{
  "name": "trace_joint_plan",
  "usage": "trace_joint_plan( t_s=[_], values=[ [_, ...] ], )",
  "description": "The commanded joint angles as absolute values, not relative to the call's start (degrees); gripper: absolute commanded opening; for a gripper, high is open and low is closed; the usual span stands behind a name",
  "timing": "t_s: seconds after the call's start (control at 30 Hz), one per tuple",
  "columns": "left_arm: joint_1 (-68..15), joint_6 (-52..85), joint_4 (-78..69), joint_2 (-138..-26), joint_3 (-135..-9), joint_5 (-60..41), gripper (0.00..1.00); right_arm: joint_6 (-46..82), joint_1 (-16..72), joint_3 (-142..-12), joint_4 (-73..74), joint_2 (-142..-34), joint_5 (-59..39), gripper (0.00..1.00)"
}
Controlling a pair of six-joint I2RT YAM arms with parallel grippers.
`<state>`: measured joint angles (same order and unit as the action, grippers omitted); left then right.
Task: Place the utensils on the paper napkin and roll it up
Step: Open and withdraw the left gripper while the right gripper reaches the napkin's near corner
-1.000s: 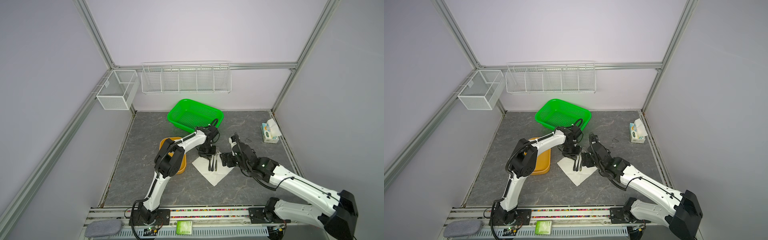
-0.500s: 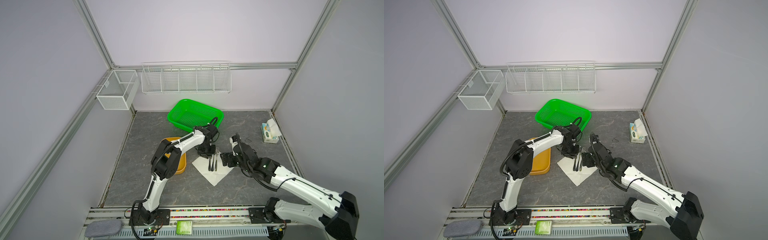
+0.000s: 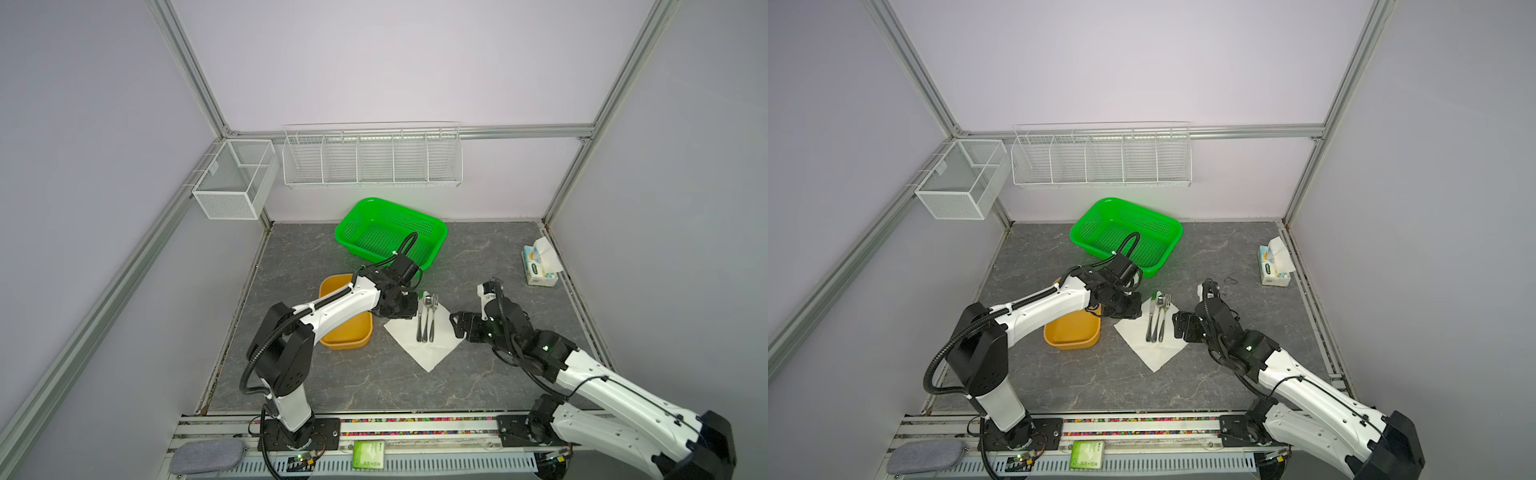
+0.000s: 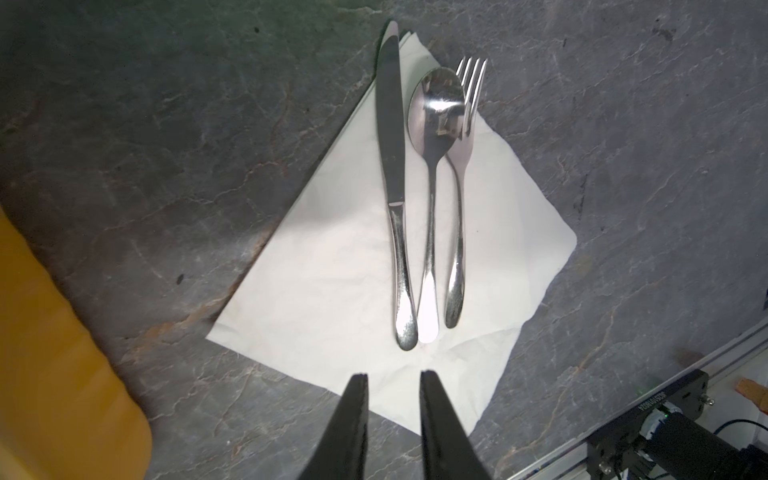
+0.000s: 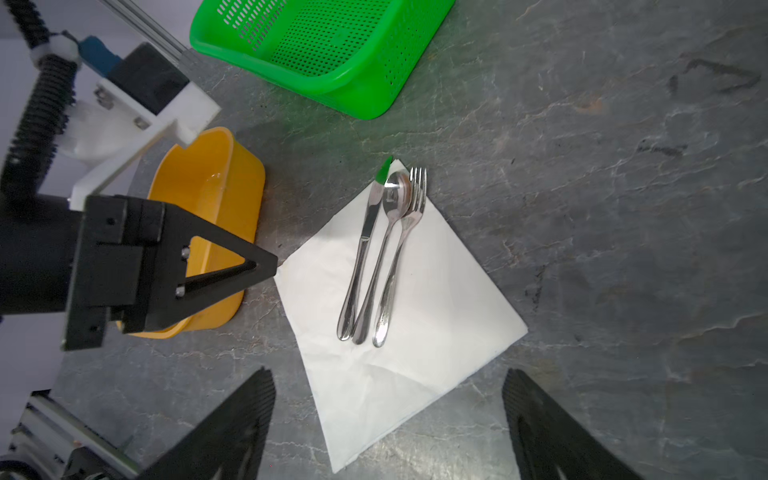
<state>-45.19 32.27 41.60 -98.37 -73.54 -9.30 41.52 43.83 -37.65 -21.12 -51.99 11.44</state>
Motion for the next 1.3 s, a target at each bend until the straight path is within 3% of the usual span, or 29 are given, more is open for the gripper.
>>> trace_joint_plan(
  t_s=[0.0,0.17,0.3,0.7,1.27],
  values=[
    [-45.53,34.13,34.72,-93.67,-67.82,-8.56,0.24,46.59,43.44,-36.21,-20.14,-51.98,3.91,0.89],
    [-45.53,34.37,28.68,-85.8,-59.04,-8.03,0.26,48.14,45.28,-35.43,-18.96,-56.3,-5.47,0.94],
    [-45.44,34.67,27.38,-83.77,-55.0,-8.83,0.27,52.24,49.28,-34.47,-18.31,-60.19,-5.99,0.99],
    [-44.16,36.18,28.56,-84.99,-50.3,-4.39,0.27,65.19,57.29,-29.62,-14.93,-63.31,-0.06,0.91],
    [-37.92,33.45,30.79,-78.28,-46.59,-3.1,0.28,69.26,57.79,-24.85,4.0,-71.52,-6.35,0.86]
  ],
)
